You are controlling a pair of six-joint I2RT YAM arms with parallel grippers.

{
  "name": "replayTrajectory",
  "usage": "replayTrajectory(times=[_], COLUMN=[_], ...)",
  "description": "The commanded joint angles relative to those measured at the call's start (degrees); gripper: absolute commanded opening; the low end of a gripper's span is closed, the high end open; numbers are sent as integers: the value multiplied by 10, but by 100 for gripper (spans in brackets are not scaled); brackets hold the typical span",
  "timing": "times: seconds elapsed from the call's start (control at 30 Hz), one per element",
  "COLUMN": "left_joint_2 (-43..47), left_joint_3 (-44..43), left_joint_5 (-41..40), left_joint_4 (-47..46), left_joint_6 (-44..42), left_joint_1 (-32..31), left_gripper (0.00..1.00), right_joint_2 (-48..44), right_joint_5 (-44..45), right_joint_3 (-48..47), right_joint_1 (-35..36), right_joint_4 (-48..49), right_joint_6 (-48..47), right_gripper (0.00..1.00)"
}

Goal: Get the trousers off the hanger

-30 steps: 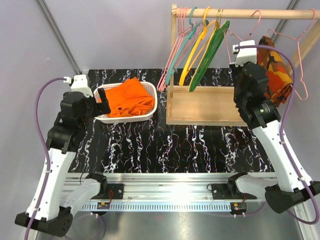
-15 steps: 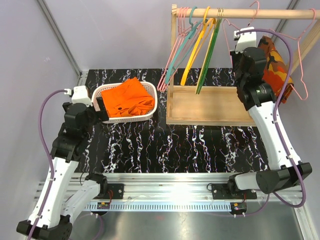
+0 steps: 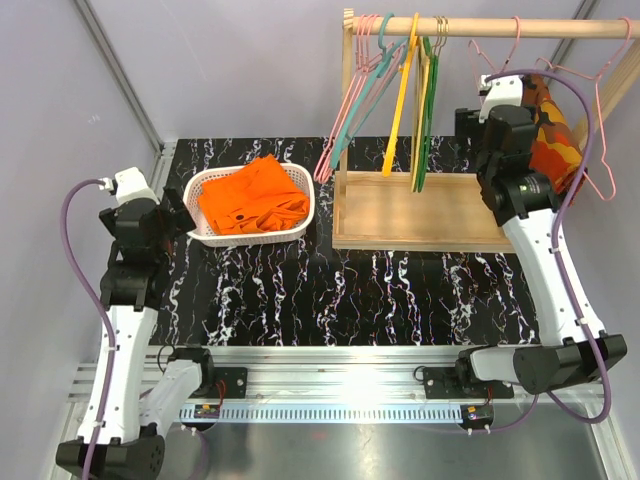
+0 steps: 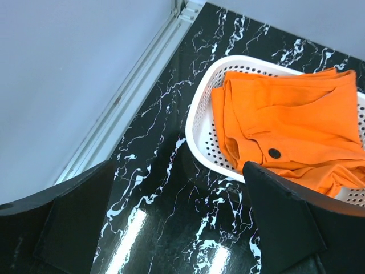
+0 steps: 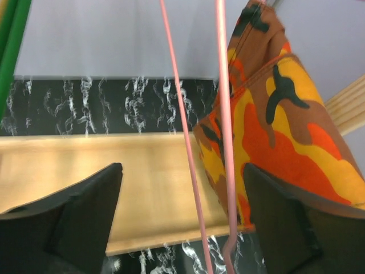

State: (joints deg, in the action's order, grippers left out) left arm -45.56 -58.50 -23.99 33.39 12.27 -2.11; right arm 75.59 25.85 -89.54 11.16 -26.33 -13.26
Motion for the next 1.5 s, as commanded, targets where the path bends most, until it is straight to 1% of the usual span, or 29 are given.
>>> replayTrajectory(times=[0.0, 0.03, 0.07, 0.17, 0.2, 0.3, 0.4, 0.47, 0.5, 0.57, 0.63, 0.77, 0.87, 0.93, 1.03, 1.13, 1.17, 1.2, 1.47], left_joint_2=[0, 0, -5, -12, -10, 2, 10, 24, 32, 53, 70, 101, 142, 172, 194, 200, 202, 203, 202], left_joint_3=[-27, -28, -40, -64, -70, -81, -94, -99, -99, -96, -87, -82, -62, -50, -36, -29, -27, -24, -27], left_joint_5=[26, 38, 38, 15, 21, 50, 56, 64, 66, 78, 73, 62, 61, 57, 52, 54, 57, 61, 56], left_joint_4=[-8, -3, 13, 45, 52, 65, 96, 108, 119, 129, 143, 179, 190, 186, 175, 167, 162, 158, 145], left_joint_6=[3, -8, -15, 2, 3, 9, 14, 14, 13, -1, -12, -16, -13, -11, -8, -8, -8, -9, -9], left_joint_1=[6, 6, 4, -3, -7, -10, -11, -12, -15, -18, -29, -40, -41, -41, -41, -41, -41, -41, -45], left_gripper=[99, 99, 99, 99, 99, 99, 99, 99, 99, 99, 99, 99, 99, 99, 99, 99, 99, 99, 99], right_joint_2=[-43, -54, -72, -103, -126, -176, -224, -251, -280, -309, -344, -386, -413, -426, -444, -449, -451, -451, -445], right_joint_5=[-41, -60, -101, -154, -179, -207, -199, -187, -185, -185, -175, -97, -63, -56, -55, -69, -93, -98, -111], right_joint_3=[-62, -71, -84, -86, -79, -24, 18, 41, 64, 81, 96, 100, 114, 130, 151, 159, 160, 158, 168], right_joint_1=[-3, -3, -3, -3, -3, -3, -3, -3, -3, -1, 11, 37, 46, 46, 46, 47, 47, 46, 46], right_joint_4=[-98, -123, -168, -219, -237, -267, -294, -297, -296, -296, -300, -326, -330, -328, -324, -319, -315, -312, -305], right_joint_6=[98, 119, 161, 196, 200, 206, 215, 221, 220, 218, 212, 205, 202, 207, 213, 210, 203, 200, 199], right_gripper=[99, 99, 99, 99, 100, 99, 100, 99, 100, 100, 99, 99, 100, 99, 99, 100, 99, 99, 99])
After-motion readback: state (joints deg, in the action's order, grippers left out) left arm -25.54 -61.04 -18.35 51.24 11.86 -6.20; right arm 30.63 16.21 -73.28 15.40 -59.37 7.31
